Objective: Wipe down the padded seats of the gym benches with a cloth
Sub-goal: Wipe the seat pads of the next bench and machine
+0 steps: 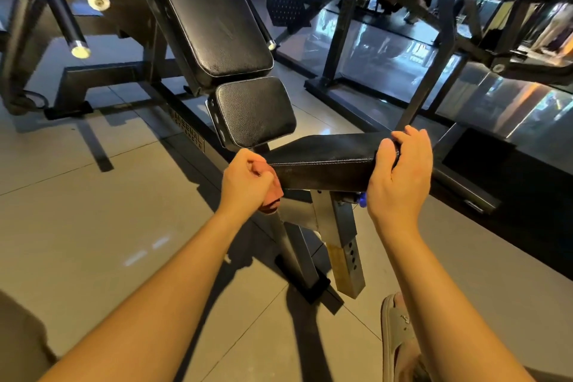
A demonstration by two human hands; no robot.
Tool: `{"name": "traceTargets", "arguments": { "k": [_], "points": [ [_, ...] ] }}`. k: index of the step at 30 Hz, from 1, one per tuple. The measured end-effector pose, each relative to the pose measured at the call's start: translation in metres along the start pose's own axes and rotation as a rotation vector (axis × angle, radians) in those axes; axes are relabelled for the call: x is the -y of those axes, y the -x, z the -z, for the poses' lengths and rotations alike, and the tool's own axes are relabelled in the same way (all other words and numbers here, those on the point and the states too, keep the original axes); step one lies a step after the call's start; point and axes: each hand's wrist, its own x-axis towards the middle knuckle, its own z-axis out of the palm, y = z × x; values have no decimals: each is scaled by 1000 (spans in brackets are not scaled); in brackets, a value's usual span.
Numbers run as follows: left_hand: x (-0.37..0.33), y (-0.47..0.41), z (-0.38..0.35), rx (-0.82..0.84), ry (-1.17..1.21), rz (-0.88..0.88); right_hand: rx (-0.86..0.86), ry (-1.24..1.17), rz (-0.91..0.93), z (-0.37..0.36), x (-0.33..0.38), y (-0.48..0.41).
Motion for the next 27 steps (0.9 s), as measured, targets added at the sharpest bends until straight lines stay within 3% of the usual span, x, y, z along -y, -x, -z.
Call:
{"name": "traceTargets", "arguments": {
  "k": [4,8,12,18,21,24,27],
  "points": [
    [-18,15,-16,62,52,-168,5,6,-22,-1,0,1],
    [25,-11,8,-25,-22,70,10,17,-21,-1,0,1],
    [76,-4,23,0,-84,293,15,7,10,0,-3,-1],
    [57,15,33,123,-24,182,85,107,-21,9,10,-3],
    [33,10,56,204,-64,126,83,201,151,13,41,7],
    [-7,11,81,273,-21,92,319,153,295,8,88,25],
    [-49,14,110,374,89,70,644,96,145,-6,118,40]
  ]
}}
